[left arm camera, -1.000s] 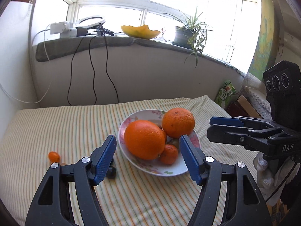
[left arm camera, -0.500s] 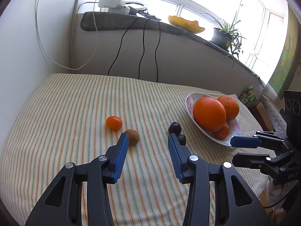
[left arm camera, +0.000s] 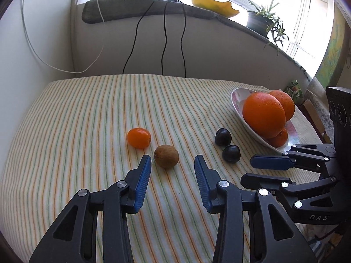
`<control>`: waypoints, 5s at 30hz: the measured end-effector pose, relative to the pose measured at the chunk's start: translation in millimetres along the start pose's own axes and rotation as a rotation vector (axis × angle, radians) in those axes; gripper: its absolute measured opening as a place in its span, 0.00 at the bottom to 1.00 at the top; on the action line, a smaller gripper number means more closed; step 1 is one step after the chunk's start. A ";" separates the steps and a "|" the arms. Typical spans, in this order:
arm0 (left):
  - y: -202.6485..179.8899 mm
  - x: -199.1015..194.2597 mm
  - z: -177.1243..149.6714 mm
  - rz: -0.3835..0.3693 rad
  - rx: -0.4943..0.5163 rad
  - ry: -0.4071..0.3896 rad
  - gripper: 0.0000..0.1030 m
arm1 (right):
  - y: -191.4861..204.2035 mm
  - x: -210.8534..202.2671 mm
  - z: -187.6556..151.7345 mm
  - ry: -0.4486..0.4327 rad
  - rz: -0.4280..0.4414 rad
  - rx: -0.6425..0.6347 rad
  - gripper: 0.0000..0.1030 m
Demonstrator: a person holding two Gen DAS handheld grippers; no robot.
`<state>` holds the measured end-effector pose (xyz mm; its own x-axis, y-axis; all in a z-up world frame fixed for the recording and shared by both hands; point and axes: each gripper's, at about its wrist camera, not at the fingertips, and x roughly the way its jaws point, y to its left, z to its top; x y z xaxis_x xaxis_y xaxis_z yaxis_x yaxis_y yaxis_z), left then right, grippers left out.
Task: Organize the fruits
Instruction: 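Move the left gripper to the brown kiwi while the right gripper approaches a dark plum, then grasp the brown kiwi with the left gripper while the right gripper grasps the dark plum, then carry the kiwi and plum over the white plate and lower them, then open both grippers to drop the kiwi and plum into the plate, then move the left gripper to the small tangerine while the right gripper approaches the last plum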
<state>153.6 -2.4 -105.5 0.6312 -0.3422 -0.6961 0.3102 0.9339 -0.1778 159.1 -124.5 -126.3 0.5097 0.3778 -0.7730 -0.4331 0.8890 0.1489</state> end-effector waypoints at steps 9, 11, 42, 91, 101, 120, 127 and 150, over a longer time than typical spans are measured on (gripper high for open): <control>2.1 11.8 2.6 -0.030 0.033 0.032 0.36 | 8.3 16.5 9.1 -0.007 -0.135 -0.001 0.31; 3.1 11.0 2.0 -0.038 0.031 0.032 0.36 | 11.6 19.9 10.8 -0.011 -0.165 -0.008 0.32; 1.5 26.5 8.7 0.044 0.044 0.078 0.33 | 22.2 6.3 9.7 -0.060 -0.106 -0.041 0.23; -130.3 39.2 92.8 -0.129 0.163 -0.059 0.24 | -110.0 -94.4 -43.4 -0.214 -0.144 0.199 0.23; -143.0 50.0 98.5 -0.133 0.183 -0.046 0.24 | -110.3 -90.8 -45.1 -0.216 -0.126 0.185 0.23; -146.4 44.8 98.2 -0.133 0.183 -0.056 0.53 | -99.2 -92.7 -46.3 -0.246 -0.151 0.132 0.70; -145.1 39.3 98.4 -0.129 0.164 -0.059 0.69 | -87.9 -101.1 -45.7 -0.276 -0.171 0.087 0.82; -90.4 -4.8 93.6 -0.069 0.073 -0.137 0.74 | -48.3 -107.1 -41.3 -0.276 -0.094 0.028 0.85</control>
<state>189.1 -94.9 -21.1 0.6958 -0.4212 -0.5818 0.4040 0.8992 -0.1679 94.8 -218.6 -76.2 0.7316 0.3458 -0.5875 -0.3553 0.9289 0.1043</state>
